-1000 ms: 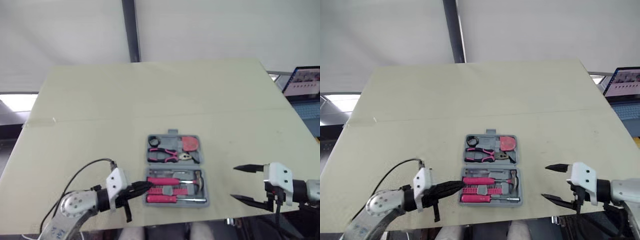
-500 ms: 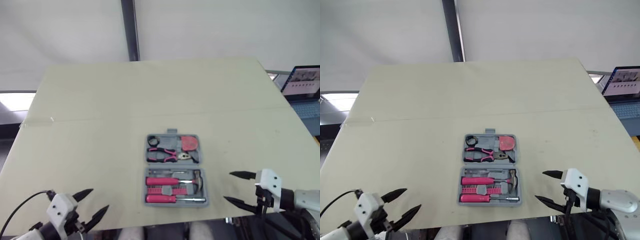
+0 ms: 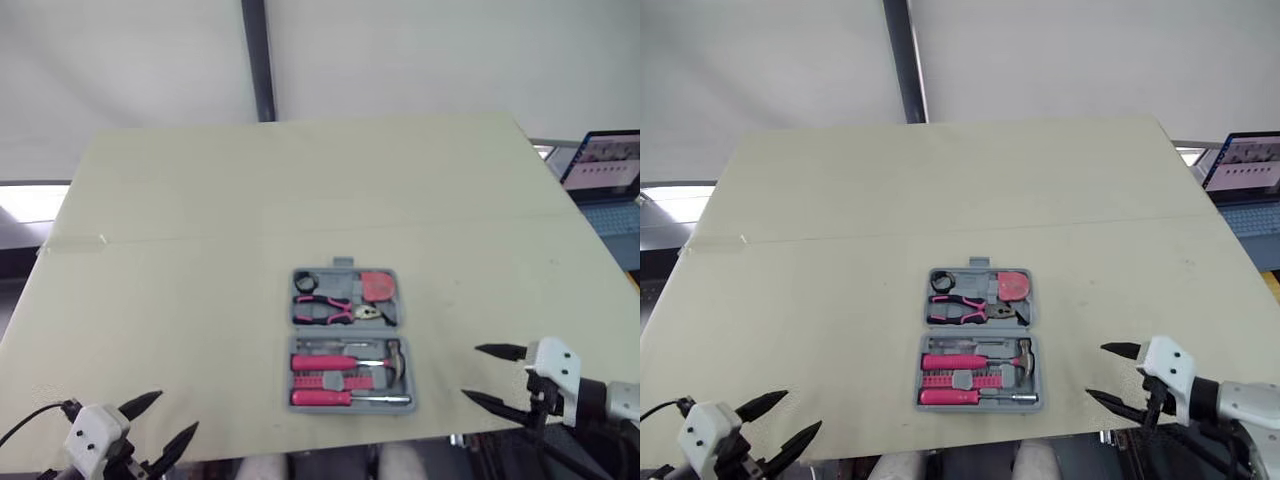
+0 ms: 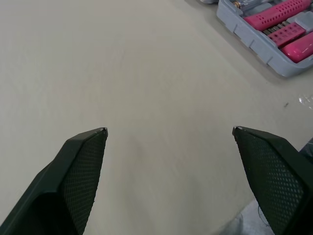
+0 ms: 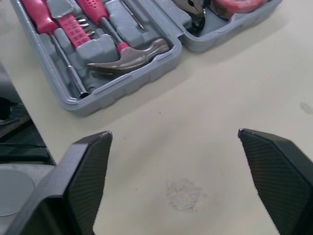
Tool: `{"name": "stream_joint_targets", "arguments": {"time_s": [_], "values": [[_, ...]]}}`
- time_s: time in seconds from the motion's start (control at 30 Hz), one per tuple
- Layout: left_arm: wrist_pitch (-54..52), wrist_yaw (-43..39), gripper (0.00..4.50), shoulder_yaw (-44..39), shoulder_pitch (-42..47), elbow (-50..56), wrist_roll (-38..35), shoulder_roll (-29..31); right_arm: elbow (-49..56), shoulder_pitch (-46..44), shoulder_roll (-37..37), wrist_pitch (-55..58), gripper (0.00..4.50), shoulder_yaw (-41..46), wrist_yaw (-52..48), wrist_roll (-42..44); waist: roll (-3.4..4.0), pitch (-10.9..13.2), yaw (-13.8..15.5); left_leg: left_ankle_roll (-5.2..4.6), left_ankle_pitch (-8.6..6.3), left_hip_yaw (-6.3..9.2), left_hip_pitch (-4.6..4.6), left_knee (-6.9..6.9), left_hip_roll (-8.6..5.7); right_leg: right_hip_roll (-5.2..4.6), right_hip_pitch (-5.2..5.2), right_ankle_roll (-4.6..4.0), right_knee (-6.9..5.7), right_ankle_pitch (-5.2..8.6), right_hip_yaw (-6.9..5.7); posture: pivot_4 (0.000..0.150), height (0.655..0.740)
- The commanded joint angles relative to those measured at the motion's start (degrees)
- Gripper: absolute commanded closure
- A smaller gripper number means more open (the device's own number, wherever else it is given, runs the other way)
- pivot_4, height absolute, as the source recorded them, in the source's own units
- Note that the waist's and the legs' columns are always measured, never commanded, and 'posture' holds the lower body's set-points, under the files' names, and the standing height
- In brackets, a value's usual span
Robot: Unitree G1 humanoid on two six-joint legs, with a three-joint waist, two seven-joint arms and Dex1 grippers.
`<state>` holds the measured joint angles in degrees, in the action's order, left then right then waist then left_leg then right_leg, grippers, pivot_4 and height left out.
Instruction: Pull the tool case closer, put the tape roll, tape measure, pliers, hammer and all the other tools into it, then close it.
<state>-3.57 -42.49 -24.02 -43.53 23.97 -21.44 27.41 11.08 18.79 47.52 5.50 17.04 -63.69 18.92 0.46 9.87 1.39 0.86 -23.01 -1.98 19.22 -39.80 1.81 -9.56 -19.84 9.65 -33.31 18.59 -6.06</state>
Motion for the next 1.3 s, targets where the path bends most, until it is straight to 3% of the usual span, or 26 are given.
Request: {"name": "stream_joint_targets", "arguments": {"time_s": [0.03, 0.2, 0.27, 0.3, 0.73, 1.3], "values": [[-5.1, 2.3, 0.83, 3.4, 5.3, 3.1, -0.9, 0.9, -0.2, -4.5, 0.6, 3.5, 1.84, -1.7, 2.2, -0.2, 0.01, 0.0, 0.0, 0.00, 0.00, 0.01, 0.00, -0.05, 0.00, 0.00, 0.00, 0.00, -0.04, 0.00, 0.00, 0.150, 0.7400], [-9.2, 1.4, 3.36, 7.4, 11.4, 3.4, -0.7, 3.1, -2.3, -11.8, 0.0, 6.7, 4.45, -5.6, 4.8, -1.8, 0.01, 0.0, -0.1, 0.01, -0.01, -0.03, 0.07, -0.02, 0.01, 0.00, -0.13, 0.00, -0.35, 0.00, -0.02, 0.150, 0.7400], [-10.1, 1.1, 4.32, 9.3, 14.4, 2.6, 0.2, 4.1, -3.1, -14.2, -0.2, 7.9, 4.50, -6.9, 5.4, -2.1, 0.01, 0.0, -0.1, 0.00, -0.01, -0.10, 0.13, -0.01, 0.01, 0.00, -0.23, 0.02, -0.37, -0.01, -0.02, 0.150, 0.7400], [-10.5, 1.4, 4.45, 10.1, 15.8, 2.1, 0.6, 4.2, -3.6, -15.2, -0.3, 8.4, 4.50, -7.6, 5.6, -2.4, 0.01, 0.0, -0.1, 0.00, -0.01, -0.14, 0.15, -0.01, 0.01, 0.00, -0.27, 0.03, -0.38, -0.01, -0.02, 0.150, 0.7400], [-11.7, 1.4, 4.45, 24.0, 35.6, -10.6, 7.6, 3.1, -4.6, -25.1, -1.7, 23.8, 4.50, -16.7, 11.1, -6.6, 0.03, 0.0, -0.1, 0.07, 0.04, -0.18, 0.35, -0.16, 0.02, 0.00, -0.56, 0.07, -0.64, -0.03, -0.02, 0.150, 0.7400], [-17.9, 3.4, 4.45, 31.2, 45.4, -12.5, 10.3, 1.2, -0.1, -30.1, -4.2, 31.4, 4.50, -24.2, 13.1, -7.8, 0.03, 0.0, -0.1, 0.09, 0.05, -0.18, 0.50, -0.20, 0.02, 0.00, -0.69, 0.09, -0.65, -0.05, -0.04, 0.150, 0.7400]]}}
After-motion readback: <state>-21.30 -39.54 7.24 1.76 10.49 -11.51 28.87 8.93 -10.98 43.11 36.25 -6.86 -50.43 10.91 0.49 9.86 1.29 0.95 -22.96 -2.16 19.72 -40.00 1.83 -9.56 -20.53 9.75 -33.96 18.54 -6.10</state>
